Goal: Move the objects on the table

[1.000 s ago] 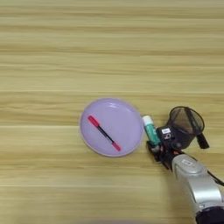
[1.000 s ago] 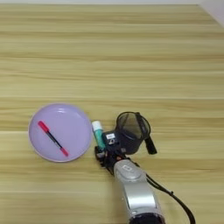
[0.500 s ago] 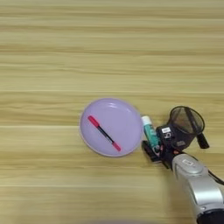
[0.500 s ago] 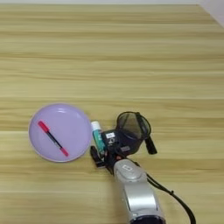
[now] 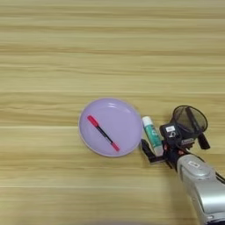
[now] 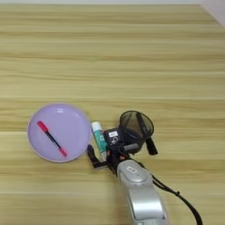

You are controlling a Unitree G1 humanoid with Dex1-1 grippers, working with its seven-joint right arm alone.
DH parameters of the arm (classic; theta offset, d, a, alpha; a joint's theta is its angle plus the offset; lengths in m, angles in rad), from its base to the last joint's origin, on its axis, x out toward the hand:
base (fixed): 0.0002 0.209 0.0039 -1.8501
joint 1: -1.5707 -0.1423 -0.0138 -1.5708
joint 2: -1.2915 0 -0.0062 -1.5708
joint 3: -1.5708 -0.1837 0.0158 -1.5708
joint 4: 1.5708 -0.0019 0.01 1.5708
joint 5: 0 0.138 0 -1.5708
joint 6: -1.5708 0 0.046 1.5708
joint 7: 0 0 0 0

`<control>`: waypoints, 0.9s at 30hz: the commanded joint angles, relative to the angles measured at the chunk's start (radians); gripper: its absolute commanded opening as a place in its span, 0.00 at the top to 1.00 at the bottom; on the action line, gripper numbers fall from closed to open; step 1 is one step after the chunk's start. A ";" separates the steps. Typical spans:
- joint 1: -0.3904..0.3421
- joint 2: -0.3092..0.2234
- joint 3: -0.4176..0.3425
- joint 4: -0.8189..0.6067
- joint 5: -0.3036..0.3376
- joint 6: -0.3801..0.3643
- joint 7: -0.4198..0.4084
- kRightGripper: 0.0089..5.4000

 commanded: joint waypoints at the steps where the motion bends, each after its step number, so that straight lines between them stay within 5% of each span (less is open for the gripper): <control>1: -0.020 -0.012 -0.002 -0.081 0.020 -0.006 0.008 0.00; 15: 0.045 0.006 0.048 -0.335 0.086 0.110 0.049 0.00; 27: -0.022 0.027 0.069 -0.297 0.095 -0.019 0.042 0.00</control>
